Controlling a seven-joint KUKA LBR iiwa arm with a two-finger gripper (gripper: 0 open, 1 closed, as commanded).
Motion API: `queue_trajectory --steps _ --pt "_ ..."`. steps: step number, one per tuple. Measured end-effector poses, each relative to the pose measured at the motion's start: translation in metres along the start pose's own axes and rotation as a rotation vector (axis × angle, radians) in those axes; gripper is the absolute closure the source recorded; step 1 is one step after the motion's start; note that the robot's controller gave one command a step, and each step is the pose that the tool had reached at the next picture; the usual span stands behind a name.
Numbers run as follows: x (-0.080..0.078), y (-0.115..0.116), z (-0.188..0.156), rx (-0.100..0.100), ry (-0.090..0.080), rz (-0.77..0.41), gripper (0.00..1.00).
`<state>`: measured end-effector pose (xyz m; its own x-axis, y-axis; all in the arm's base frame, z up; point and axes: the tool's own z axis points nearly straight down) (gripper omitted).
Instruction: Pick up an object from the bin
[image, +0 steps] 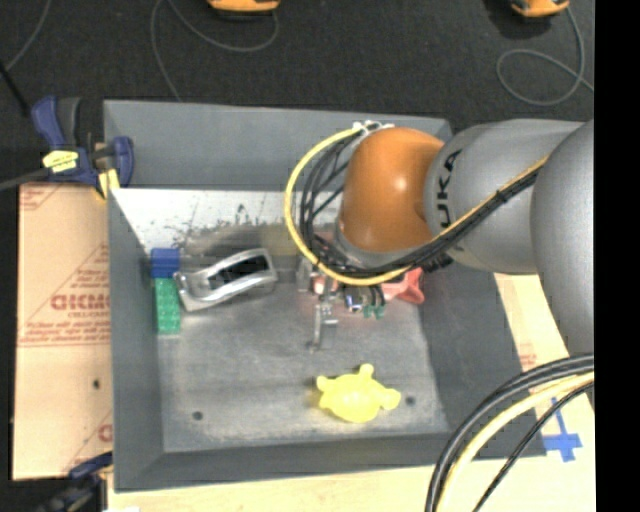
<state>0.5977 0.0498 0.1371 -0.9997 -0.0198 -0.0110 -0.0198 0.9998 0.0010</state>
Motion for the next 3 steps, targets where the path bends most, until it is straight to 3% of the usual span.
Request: queue_trajectory --steps 1,2,3 --pt "0.028 -0.031 0.027 0.0 0.016 -0.017 0.0" --pt "0.035 -0.071 0.031 0.001 0.0 -0.038 0.0" --pt "0.06 -0.083 0.059 0.002 0.009 -0.134 0.0"
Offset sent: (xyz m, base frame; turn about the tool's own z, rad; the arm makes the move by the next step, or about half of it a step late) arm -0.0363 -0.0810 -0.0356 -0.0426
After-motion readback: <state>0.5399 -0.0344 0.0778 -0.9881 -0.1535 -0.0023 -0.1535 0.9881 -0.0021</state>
